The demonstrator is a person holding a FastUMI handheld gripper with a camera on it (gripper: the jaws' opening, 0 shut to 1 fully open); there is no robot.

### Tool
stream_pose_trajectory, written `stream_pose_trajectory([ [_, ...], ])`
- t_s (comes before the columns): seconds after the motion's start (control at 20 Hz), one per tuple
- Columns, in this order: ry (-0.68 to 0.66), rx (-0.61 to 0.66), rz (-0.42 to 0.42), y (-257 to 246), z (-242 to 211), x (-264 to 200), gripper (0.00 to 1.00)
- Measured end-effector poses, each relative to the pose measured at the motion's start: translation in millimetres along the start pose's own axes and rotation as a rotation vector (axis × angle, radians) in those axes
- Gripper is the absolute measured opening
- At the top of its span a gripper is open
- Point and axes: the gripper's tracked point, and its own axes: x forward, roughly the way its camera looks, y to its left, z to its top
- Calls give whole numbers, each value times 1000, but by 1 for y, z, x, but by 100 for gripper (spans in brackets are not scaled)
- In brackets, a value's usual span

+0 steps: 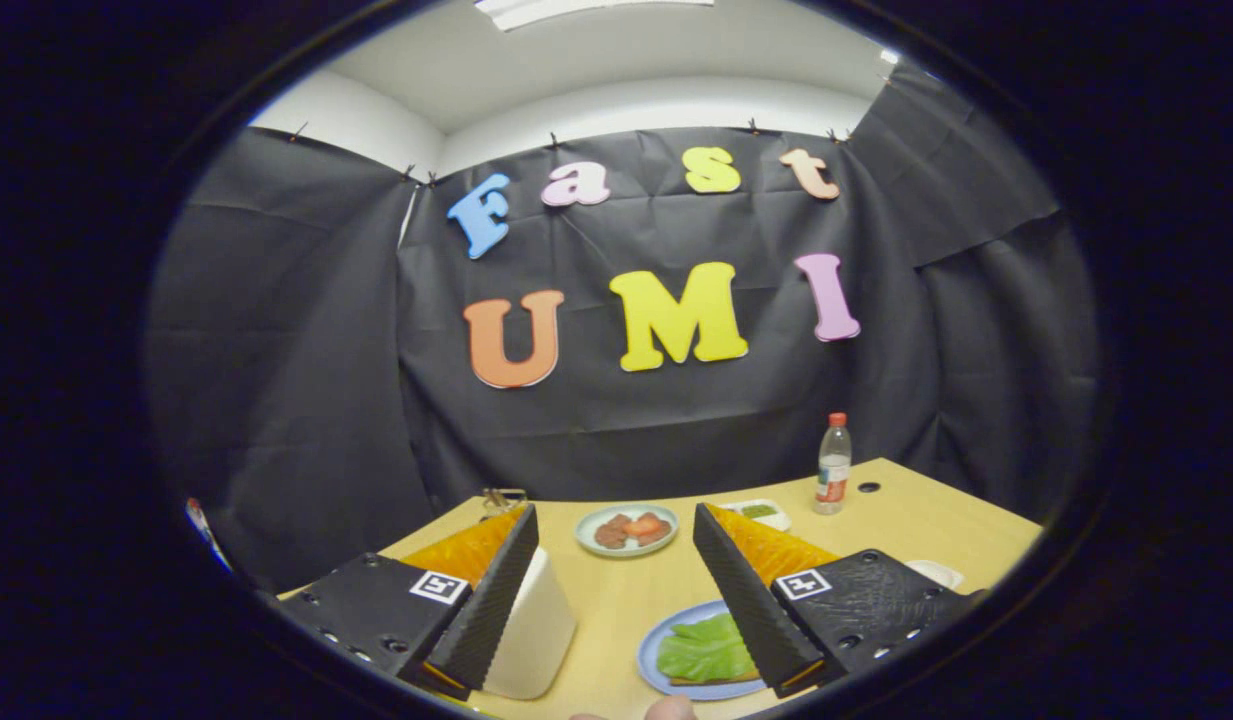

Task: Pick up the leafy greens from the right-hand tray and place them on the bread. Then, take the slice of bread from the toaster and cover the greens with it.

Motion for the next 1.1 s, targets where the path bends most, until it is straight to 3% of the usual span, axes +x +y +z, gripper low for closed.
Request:
stream_pose_trajectory([
  [0.3,27,-39,16,77,-27,17,95],
  [0.8,163,-89,-29,99,-85,64,95],
  [0.9,190,-93,-33,99,-92,69,92],
  [1.1,232,-105,-47,97,-99,77,69],
])
